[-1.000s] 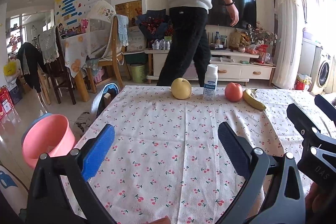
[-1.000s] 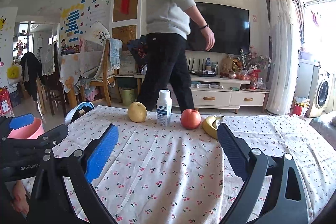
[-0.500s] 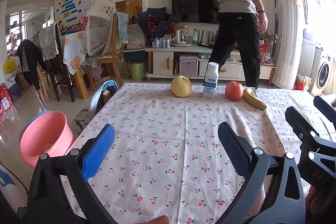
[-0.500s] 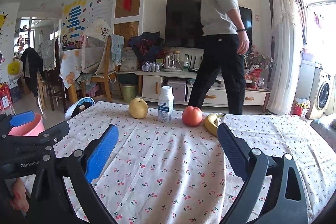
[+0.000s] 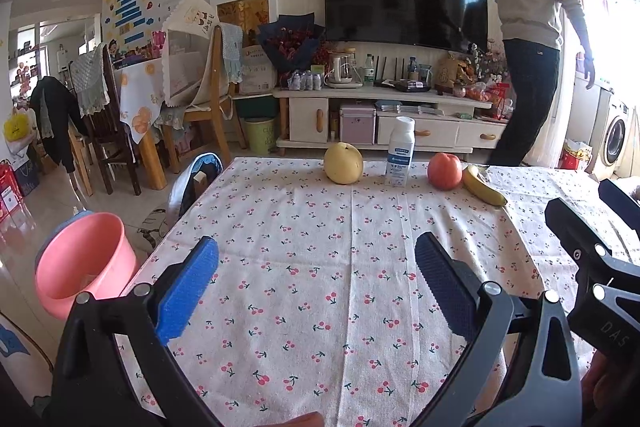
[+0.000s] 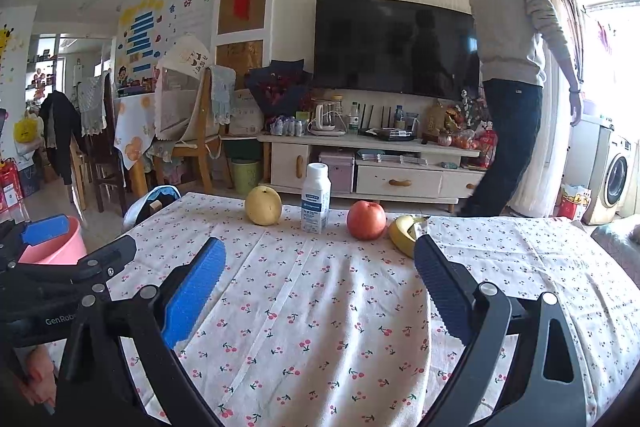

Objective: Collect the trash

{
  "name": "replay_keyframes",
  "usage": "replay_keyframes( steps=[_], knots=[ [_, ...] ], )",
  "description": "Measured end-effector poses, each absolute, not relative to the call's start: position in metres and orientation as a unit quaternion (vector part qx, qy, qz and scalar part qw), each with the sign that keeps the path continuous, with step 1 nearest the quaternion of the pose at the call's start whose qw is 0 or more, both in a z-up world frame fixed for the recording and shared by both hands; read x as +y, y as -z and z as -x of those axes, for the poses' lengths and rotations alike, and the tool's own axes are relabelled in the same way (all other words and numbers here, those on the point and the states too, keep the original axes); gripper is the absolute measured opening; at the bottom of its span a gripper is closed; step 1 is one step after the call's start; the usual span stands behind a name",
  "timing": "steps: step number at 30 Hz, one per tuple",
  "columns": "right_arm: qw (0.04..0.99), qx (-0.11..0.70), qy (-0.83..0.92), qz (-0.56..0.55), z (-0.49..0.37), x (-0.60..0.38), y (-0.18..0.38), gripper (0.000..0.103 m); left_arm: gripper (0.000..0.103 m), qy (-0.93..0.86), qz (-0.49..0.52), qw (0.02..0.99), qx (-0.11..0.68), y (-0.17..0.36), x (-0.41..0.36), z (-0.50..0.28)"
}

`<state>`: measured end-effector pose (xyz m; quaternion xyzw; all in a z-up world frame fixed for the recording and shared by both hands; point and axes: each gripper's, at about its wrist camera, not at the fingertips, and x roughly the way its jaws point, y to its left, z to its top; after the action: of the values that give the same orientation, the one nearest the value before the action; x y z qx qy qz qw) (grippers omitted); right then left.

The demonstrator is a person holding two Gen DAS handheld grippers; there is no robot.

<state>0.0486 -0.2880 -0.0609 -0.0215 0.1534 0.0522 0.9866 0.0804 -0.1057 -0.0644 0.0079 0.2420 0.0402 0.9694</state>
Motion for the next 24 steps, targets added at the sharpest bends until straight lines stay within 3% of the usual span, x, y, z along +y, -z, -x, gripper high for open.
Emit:
replay_keyframes(
  steps=[17,24],
  knots=[
    [0.985,0.167,-0.045,0.019,-0.057,-0.29,0.065,0.094,0.099,-0.02,-0.004,0.968,0.25,0.077,-0.112,-0.096],
    [0.977,0.213,-0.029,0.004,-0.082,-0.302,0.077,0.095,0.099,0.005,0.018,0.958,0.286,0.096,-0.11,-0.122]
  ],
)
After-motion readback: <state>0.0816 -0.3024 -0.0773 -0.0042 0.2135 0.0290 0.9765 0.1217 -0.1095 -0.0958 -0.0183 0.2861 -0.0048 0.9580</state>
